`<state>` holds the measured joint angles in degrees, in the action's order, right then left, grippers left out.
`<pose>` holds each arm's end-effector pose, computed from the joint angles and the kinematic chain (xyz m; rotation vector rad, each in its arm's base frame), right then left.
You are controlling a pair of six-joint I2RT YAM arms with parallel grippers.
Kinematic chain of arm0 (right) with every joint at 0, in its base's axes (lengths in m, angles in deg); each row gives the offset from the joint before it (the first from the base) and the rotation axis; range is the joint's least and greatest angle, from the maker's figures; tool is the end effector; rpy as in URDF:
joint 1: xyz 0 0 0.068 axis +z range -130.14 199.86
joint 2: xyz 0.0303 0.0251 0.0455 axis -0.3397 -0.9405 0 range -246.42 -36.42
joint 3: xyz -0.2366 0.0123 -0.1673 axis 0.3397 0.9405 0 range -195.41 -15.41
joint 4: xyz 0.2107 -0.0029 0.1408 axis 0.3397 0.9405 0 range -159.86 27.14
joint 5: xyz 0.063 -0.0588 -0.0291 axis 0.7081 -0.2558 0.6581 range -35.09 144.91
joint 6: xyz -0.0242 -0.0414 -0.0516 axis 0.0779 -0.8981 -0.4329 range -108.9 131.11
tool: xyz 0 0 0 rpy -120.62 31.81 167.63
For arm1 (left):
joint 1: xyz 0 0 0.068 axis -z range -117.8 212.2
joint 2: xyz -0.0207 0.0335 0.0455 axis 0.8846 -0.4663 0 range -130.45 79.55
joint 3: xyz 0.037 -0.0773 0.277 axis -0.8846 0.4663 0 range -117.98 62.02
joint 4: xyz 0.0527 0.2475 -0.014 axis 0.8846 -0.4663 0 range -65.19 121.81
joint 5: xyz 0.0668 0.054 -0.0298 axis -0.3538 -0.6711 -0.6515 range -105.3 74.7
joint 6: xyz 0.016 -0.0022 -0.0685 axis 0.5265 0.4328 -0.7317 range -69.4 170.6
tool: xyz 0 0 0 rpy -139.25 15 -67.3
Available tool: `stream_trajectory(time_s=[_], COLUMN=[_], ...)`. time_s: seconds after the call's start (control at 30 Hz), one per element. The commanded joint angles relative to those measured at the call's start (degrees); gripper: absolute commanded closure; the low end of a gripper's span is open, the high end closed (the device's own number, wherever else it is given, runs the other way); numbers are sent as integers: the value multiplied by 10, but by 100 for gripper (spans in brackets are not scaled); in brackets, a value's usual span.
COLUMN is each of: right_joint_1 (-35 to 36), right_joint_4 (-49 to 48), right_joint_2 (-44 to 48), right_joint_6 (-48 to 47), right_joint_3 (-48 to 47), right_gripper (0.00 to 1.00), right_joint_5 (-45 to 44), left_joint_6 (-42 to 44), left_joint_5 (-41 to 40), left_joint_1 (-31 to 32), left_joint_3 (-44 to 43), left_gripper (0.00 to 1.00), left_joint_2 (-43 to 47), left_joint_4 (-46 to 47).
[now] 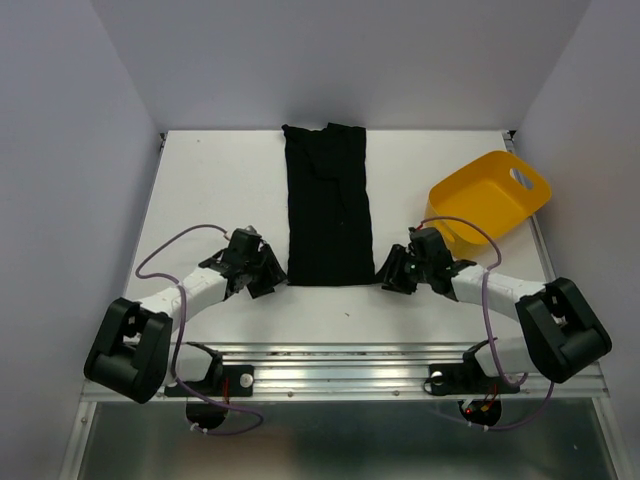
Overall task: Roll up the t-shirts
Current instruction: Roll the T-shirt to the center of the board.
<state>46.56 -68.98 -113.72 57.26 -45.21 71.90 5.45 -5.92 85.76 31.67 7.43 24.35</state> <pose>0.2138 0.1264 0.1581 0.2918 2.5709 0.8936 0.2119 -0.1026 0.1697 -0.4016 2.5219 -0.7081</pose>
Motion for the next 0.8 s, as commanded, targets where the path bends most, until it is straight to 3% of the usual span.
stream_trajectory(time_s=[0.0,0.33,0.6,0.67,0.77], right_joint_1=[-1,-1,-1,-1,-1], right_joint_4=[-73,-115,-115,-117,-117], right_joint_2=[-25,-59,-59,-59,-59], right_joint_6=[16,34,34,35,35], right_joint_3=[5,10,7,6,4], right_gripper=[53,71,73,73,83], right_joint_5=[16,15,17,18,19], left_joint_6=[-20,-24,-33,-34,-36], left_joint_5=[11,17,41,44,46], left_joint_1=[0,0,0,1,1], left_joint_3=[14,23,28,28,27], left_gripper=[42,53,53,58,76], left_joint_2=[-1,-19,-43,-52,-55], left_joint_4=[50,65,105,112,116])
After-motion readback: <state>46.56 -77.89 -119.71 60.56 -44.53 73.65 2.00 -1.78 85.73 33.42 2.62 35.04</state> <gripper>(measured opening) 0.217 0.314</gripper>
